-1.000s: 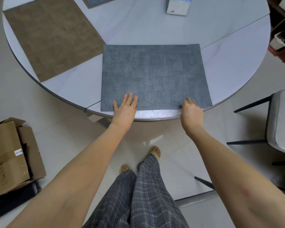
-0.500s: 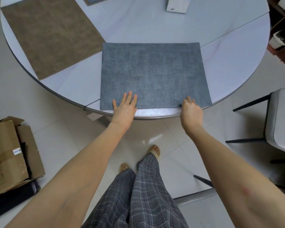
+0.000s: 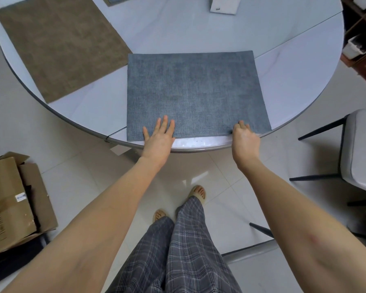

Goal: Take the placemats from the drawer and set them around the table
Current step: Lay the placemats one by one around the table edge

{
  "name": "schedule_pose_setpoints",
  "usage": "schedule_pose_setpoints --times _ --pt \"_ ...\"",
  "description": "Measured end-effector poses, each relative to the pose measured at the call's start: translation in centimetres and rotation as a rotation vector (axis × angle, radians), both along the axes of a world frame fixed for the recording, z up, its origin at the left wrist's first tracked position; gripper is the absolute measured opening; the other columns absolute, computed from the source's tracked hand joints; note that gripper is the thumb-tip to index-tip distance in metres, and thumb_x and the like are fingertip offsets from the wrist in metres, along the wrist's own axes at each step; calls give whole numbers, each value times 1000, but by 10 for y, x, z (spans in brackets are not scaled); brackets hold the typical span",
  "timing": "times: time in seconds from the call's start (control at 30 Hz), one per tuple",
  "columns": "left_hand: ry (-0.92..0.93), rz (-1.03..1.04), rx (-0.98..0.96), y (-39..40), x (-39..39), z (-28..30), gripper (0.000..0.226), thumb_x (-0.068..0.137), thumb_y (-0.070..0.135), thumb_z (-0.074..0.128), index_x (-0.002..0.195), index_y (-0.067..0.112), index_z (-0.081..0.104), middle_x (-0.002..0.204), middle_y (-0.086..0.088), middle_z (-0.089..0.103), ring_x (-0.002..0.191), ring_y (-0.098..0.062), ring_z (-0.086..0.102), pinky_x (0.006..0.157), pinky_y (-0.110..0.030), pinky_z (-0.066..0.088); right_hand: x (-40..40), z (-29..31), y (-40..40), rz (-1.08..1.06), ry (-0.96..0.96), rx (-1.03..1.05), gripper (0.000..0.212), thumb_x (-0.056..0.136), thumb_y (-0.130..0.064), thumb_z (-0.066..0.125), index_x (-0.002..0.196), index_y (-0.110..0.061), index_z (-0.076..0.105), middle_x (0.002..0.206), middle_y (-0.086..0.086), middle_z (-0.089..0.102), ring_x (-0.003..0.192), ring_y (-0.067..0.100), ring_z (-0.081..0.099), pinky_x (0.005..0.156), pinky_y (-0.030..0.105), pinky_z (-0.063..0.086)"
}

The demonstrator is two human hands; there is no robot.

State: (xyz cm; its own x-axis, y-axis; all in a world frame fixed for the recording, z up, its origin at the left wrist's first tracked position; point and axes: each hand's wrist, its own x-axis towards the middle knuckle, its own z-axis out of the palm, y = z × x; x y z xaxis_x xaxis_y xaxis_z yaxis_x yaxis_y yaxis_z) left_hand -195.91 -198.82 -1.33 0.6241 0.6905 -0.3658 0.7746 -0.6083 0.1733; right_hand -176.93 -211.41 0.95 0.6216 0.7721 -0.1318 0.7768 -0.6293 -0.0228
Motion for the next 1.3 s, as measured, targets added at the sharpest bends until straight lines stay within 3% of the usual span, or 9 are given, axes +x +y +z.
schedule_pose_setpoints --times 1.1,1.3 --pt "-26 18 13 2 4 -3 54 106 26 28 155 17 5 163 -5 -5 150 -21 -5 116 -59 4 5 1 3 13 -34 -11 38 70 24 53 100 1 54 108 18 55 98 35 53 60 36 34" --pt "-23 22 14 2 4 -3 55 106 26 28 155 17 5 163 -5 -6 150 -21 -5 116 -58 4 6 -3 0 18 -33 3 39 70 23 53 102 1 53 117 19 53 102 36 51 59 36 32"
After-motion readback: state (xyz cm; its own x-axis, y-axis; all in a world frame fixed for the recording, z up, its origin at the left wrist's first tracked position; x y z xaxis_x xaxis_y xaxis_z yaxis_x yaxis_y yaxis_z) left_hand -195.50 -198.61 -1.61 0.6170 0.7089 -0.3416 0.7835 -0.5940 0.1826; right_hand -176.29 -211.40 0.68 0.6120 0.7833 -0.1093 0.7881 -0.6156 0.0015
